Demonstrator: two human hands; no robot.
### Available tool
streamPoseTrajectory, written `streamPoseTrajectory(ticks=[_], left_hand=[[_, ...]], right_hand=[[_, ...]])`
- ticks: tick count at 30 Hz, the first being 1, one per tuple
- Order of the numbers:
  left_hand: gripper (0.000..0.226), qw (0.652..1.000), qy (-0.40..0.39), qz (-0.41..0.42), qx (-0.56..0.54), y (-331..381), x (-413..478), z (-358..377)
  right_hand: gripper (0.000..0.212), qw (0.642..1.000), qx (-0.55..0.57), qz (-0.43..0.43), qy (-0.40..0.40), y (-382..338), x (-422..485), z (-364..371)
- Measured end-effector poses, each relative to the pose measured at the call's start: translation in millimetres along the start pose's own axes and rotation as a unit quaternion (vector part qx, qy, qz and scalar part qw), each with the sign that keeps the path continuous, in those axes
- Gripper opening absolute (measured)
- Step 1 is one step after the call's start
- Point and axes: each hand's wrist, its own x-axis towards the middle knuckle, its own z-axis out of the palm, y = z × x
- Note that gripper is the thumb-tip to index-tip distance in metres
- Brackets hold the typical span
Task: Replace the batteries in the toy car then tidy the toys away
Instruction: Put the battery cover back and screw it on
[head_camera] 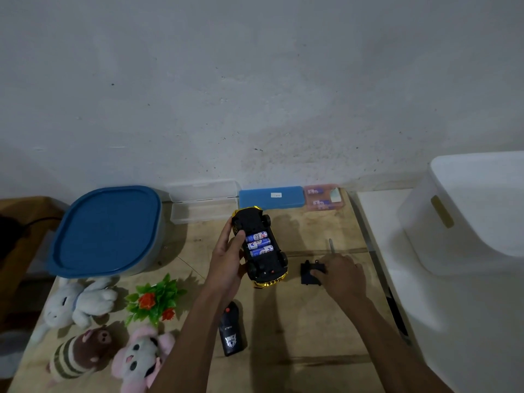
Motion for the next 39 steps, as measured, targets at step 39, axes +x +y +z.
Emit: streamPoseTrajectory(ticks=[39], left_hand=[[0.044,0.992,-0.107,-0.022,0.063,4.1,-3.2,-3.2]], right_hand=[[0.012,0.842,0.504,-0.130,-0.142,-74.6,-2.8,-80.0]])
